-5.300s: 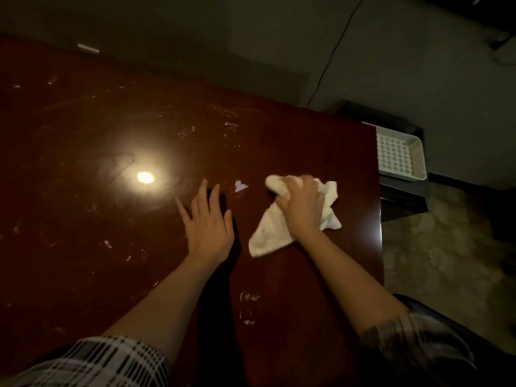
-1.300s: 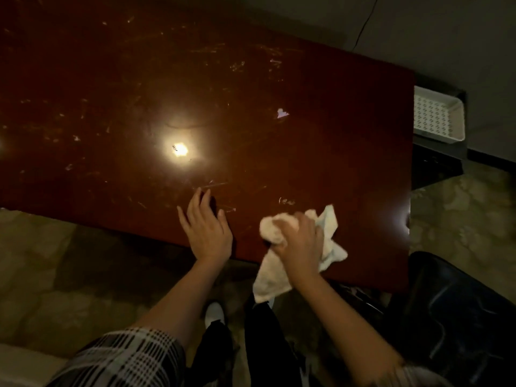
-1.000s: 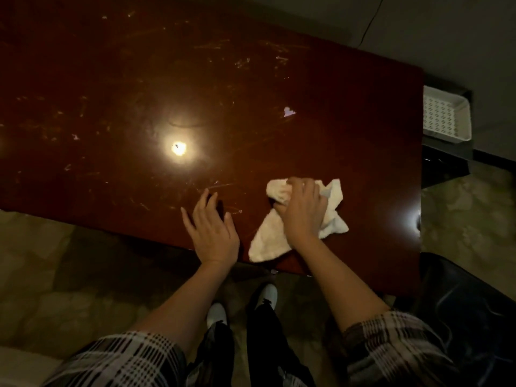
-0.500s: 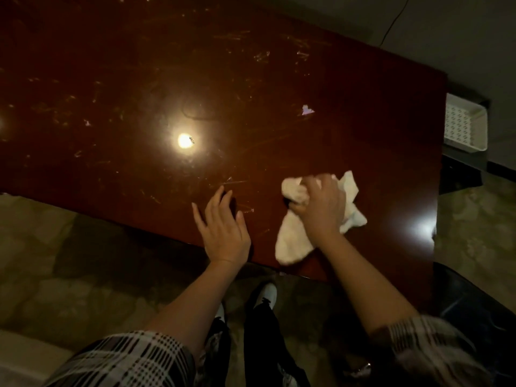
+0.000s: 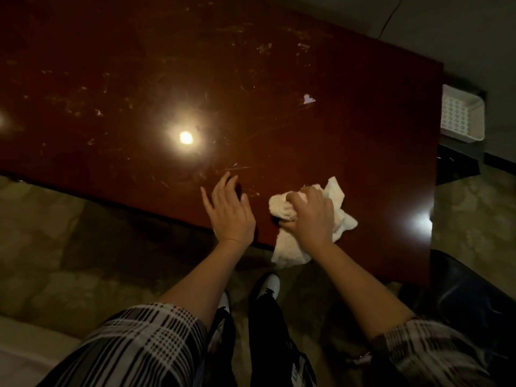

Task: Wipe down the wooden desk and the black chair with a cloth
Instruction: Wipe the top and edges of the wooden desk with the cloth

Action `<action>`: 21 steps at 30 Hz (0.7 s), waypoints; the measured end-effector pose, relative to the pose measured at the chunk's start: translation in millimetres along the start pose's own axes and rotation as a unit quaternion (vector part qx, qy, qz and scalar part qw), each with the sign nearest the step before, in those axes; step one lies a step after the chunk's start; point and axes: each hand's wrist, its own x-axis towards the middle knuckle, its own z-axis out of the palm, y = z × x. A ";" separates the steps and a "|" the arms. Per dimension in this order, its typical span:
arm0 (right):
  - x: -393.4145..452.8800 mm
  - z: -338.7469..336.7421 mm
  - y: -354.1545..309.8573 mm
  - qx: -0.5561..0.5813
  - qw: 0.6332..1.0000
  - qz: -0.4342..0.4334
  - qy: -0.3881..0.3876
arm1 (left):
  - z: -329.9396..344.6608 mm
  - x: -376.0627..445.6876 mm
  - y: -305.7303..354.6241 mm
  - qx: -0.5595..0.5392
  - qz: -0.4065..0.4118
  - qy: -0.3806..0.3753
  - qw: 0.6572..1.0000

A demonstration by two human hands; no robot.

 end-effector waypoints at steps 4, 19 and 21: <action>29.0 1.0 -10.5 -0.009 0.999 0.049 0.010 | -3.5 -0.8 -3.1 -0.067 0.016 0.003 0.998; 40.2 12.9 -69.9 0.032 0.998 -0.053 0.031 | -36.6 13.8 -66.0 0.119 -0.017 -0.083 0.989; 56.5 14.0 -76.4 0.034 0.998 -0.046 0.030 | -37.9 18.4 -62.8 0.125 -0.042 -0.107 0.985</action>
